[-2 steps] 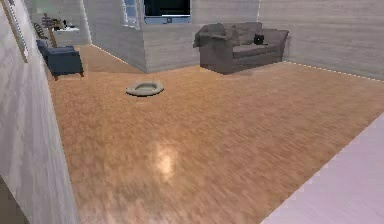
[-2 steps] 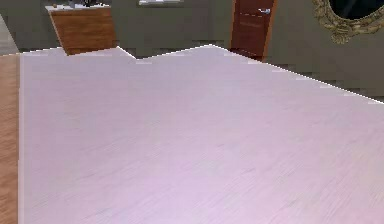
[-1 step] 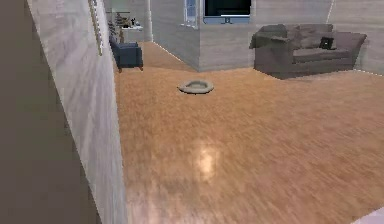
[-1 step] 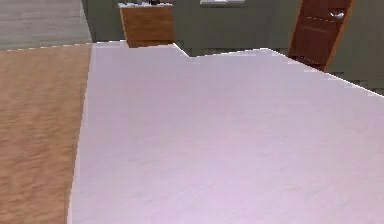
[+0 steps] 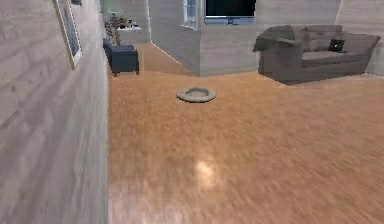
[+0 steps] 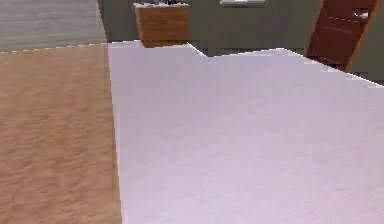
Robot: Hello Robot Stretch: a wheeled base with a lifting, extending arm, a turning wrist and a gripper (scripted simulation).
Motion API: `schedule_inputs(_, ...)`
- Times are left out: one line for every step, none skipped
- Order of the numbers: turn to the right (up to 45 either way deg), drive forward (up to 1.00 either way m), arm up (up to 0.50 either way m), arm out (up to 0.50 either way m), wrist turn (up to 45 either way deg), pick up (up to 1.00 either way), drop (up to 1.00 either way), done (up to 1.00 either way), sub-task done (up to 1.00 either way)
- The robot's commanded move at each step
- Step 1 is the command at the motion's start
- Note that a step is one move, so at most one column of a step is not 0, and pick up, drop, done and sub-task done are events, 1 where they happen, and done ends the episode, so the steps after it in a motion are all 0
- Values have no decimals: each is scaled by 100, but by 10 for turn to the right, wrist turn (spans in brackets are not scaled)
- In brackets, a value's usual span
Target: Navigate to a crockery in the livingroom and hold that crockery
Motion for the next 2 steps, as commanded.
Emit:
schedule_inputs(-90,0,0,0,0,0,0,0,0)
schedule_inputs(0,100,0,0,0,0,0,0,0)
